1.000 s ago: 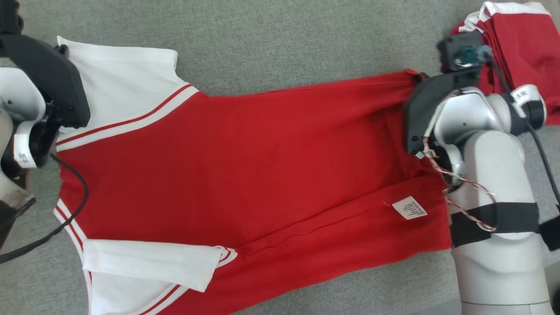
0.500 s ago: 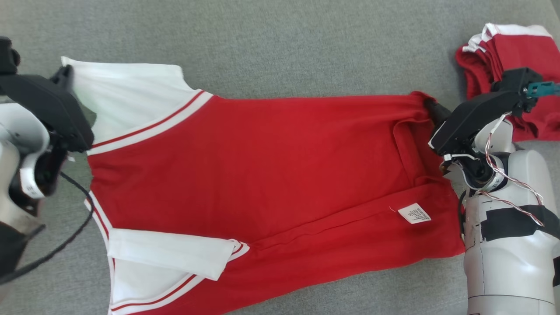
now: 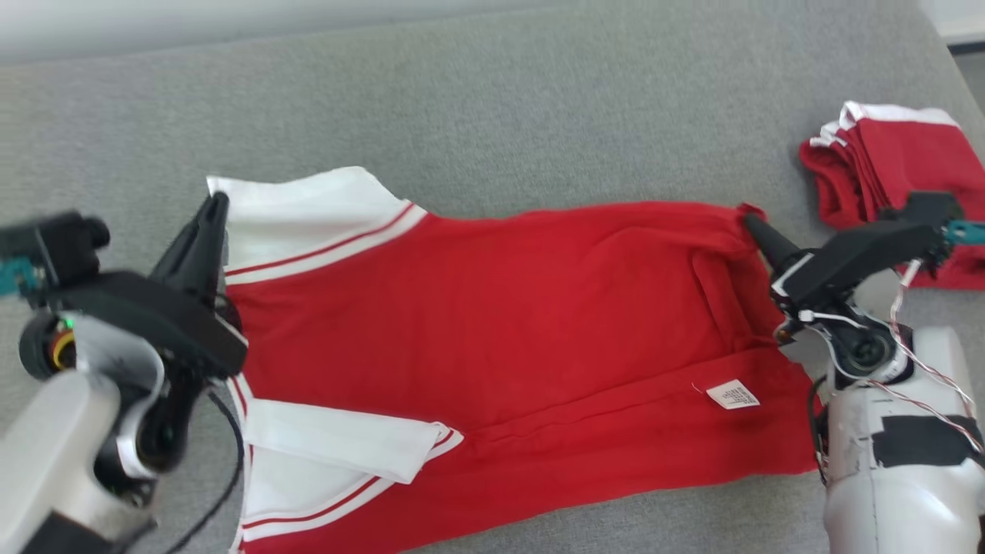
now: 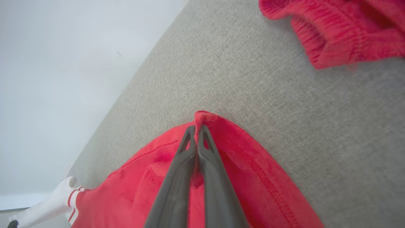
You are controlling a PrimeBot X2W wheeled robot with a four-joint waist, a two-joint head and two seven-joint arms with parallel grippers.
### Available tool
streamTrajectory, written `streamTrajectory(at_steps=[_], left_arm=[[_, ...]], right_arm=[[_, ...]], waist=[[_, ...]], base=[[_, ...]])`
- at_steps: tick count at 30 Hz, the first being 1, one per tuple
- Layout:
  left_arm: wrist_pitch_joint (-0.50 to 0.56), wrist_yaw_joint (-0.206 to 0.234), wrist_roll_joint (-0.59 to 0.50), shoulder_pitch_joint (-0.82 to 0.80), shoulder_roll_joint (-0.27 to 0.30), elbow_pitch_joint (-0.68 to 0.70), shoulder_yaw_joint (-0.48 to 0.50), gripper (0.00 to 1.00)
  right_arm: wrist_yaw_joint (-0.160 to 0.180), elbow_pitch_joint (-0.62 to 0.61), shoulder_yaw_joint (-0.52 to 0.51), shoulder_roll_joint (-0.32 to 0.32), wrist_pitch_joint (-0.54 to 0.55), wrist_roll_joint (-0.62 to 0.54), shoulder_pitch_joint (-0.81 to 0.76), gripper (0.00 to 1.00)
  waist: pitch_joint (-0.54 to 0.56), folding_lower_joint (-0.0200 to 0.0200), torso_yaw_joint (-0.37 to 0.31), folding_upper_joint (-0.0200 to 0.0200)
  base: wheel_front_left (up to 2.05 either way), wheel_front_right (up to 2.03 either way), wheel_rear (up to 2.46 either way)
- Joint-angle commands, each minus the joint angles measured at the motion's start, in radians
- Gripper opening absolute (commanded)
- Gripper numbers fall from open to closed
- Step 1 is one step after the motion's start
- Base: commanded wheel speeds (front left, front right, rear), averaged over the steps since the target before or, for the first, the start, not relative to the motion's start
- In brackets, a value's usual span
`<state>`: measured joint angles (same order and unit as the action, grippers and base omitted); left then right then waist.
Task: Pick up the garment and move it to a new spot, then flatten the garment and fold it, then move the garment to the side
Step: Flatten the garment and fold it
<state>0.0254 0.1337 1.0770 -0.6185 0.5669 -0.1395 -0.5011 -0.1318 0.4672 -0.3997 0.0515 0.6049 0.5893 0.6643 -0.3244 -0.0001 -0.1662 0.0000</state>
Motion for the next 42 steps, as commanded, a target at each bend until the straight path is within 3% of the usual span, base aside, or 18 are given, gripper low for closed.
streamTrajectory(at_steps=[1, 9, 14, 26, 35, 42], left_arm=[[-0.013, 0.005, 0.008, 0.018, -0.003, 0.008, 0.006, 0.00], [-0.151, 0.006, 0.002, 0.162, -0.016, 0.096, 0.031, 0.00], [-0.199, 0.014, 0.008, 0.244, -0.031, 0.149, 0.033, 0.00], [-0.237, 0.072, 0.046, 0.441, -0.080, 0.244, 0.008, 0.00], [-0.254, 0.084, 0.081, 0.547, -0.106, 0.259, 0.015, 0.00], [-0.225, 0.088, 0.093, 0.581, -0.115, 0.233, -0.019, 0.00]], right_arm=[[0.002, -0.003, -0.004, -0.003, -0.007, 0.010, -0.014, 0.00], [0.002, -0.017, -0.057, -0.003, -0.032, 0.067, -0.044, 0.00], [0.002, -0.053, -0.052, -0.003, -0.022, 0.028, -0.080, 0.00], [0.002, -0.313, -0.048, -0.003, 0.085, -0.203, -0.257, 0.00], [0.002, -0.409, -0.039, -0.003, 0.176, -0.176, -0.349, 0.00], [0.002, -0.447, -0.044, -0.003, 0.203, -0.227, -0.392, 0.00]], waist=[[0.025, 0.0001, 0.020, 0.0000], [0.055, 0.0001, 0.045, 0.0000], [0.062, 0.0001, 0.058, 0.0000], [0.080, 0.0001, 0.079, 0.0000], [0.094, 0.0001, 0.102, 0.0000], [0.109, 0.0001, 0.123, 0.0000]], base=[[0.00, 0.00, 0.00], [0.00, 0.00, 0.00], [0.00, 0.00, 0.00], [0.00, 0.00, 0.00], [0.00, 0.00, 0.00], [0.00, 0.00, 0.00]])
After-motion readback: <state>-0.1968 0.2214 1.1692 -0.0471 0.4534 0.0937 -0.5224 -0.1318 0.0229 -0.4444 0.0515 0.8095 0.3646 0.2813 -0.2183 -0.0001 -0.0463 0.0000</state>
